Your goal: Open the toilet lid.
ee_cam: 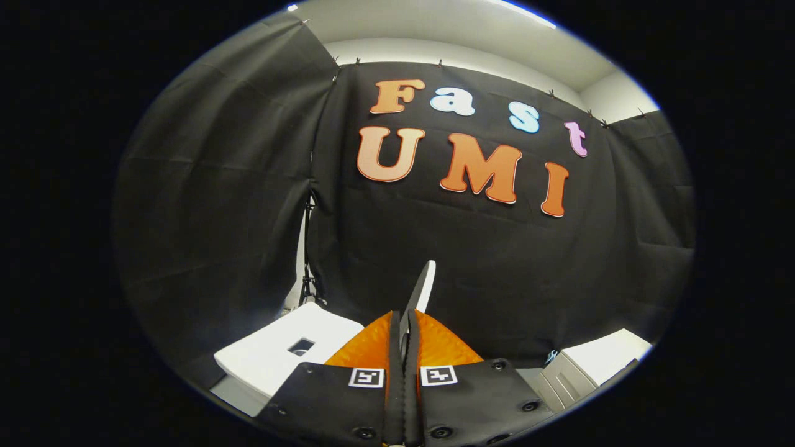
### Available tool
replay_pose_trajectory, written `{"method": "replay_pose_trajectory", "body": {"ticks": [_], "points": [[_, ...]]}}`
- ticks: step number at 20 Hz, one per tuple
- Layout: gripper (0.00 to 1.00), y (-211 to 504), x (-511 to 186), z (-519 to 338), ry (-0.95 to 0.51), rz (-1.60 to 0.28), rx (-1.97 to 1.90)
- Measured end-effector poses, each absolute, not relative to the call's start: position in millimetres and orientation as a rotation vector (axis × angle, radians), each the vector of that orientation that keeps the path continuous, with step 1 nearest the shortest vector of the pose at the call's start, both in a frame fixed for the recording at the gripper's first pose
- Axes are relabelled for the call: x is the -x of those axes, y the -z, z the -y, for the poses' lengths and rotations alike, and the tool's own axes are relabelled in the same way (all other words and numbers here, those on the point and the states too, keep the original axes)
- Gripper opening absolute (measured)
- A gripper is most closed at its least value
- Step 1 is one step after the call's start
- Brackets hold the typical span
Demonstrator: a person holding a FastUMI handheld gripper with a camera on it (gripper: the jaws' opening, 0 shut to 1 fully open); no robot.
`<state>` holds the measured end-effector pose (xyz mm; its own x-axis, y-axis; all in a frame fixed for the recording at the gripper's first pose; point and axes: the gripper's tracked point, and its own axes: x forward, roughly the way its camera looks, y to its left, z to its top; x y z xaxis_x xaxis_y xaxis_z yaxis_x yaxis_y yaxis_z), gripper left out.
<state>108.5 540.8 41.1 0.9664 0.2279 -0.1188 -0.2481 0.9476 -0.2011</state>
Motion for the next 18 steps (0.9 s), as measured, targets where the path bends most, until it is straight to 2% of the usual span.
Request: {"method": "replay_pose_trajectory", "body": {"ticks": [18], "points": [[0.08, -17, -83, -680, -0.457, -0.102, 0.314]]}}
